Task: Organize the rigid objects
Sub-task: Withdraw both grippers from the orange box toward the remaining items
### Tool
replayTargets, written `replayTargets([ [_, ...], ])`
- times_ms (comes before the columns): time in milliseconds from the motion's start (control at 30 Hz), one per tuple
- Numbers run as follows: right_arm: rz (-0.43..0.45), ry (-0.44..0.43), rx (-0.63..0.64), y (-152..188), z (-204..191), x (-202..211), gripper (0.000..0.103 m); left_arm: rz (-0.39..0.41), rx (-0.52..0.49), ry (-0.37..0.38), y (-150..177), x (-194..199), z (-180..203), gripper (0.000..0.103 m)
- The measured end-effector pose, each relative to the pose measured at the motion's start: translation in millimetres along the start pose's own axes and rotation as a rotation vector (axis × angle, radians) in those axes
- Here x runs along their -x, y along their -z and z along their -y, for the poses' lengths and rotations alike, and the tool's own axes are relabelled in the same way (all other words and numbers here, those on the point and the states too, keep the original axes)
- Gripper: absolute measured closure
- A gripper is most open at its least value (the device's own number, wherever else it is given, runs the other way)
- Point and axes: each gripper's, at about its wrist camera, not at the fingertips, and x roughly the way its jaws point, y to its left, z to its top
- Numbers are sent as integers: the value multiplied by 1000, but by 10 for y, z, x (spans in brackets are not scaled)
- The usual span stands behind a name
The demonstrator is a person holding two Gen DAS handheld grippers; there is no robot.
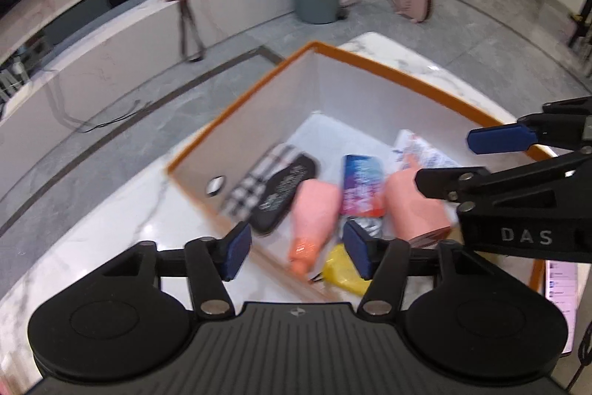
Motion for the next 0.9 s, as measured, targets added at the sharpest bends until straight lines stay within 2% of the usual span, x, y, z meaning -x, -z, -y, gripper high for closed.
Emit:
replayTargets([
  [333,43,-80,32,-57,-407,188,45,35,56,-36,184,296,-346,34],
  [900,32,-155,154,-12,-1118,136,45,47,161,-43,672,415,-873,31],
])
